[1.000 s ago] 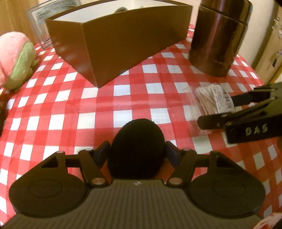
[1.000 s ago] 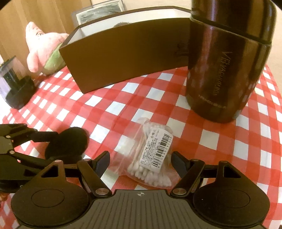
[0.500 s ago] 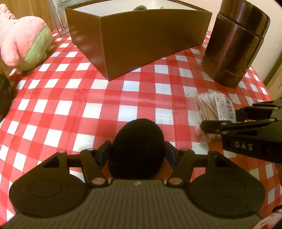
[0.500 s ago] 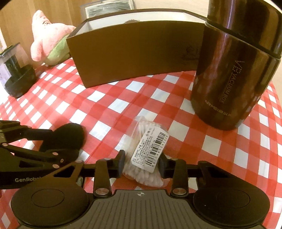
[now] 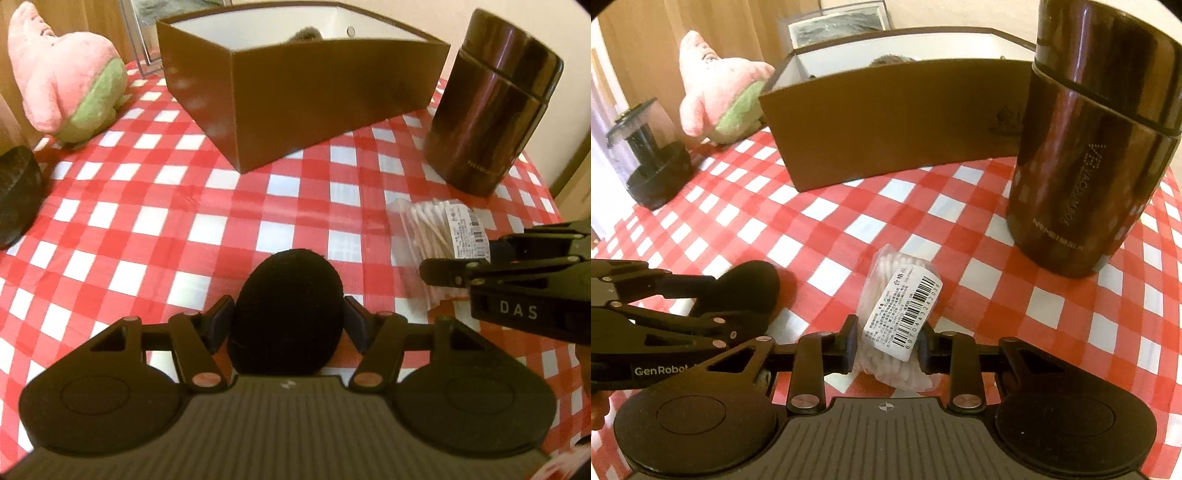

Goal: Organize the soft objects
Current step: 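Carry the swab bag and black sponge over the brown box with both tools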

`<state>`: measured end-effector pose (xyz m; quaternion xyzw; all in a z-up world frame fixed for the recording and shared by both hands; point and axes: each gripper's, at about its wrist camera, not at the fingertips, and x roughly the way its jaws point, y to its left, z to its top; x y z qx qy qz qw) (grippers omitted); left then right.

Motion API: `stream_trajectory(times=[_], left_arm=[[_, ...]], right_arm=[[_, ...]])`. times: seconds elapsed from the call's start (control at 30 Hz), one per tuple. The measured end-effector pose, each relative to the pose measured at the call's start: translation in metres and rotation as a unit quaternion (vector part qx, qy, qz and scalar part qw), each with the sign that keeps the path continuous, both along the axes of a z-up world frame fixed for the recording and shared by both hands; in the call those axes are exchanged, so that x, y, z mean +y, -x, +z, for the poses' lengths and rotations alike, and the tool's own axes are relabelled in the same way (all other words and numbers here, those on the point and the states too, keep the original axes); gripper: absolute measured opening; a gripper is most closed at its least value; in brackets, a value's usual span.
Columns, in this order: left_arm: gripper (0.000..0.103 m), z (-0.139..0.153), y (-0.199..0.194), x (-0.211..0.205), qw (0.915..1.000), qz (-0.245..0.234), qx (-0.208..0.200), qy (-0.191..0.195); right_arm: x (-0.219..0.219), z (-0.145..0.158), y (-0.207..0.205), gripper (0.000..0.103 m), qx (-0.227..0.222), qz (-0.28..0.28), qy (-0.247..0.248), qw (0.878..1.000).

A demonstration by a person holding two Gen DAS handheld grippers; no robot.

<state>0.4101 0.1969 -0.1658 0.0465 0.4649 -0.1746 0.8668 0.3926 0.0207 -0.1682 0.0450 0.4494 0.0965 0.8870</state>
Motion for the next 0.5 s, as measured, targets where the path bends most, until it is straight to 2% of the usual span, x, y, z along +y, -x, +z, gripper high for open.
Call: stream_trajectory(times=[0.2,0.5], left_arm=[[0.061,0.024,0.006,0.01,0.9996,0.013,-0.022,0.012],[0.061,0.077,0.004,0.022,0.9963,0.03,-0.077,0.025]], right_arm=[[-0.001,0.018,0.006,0.031,-0.011,0.01,-0.015,1.0],[-0.004,0.067,0.004,0.031,-0.054,0.03,-0.027,0.998]])
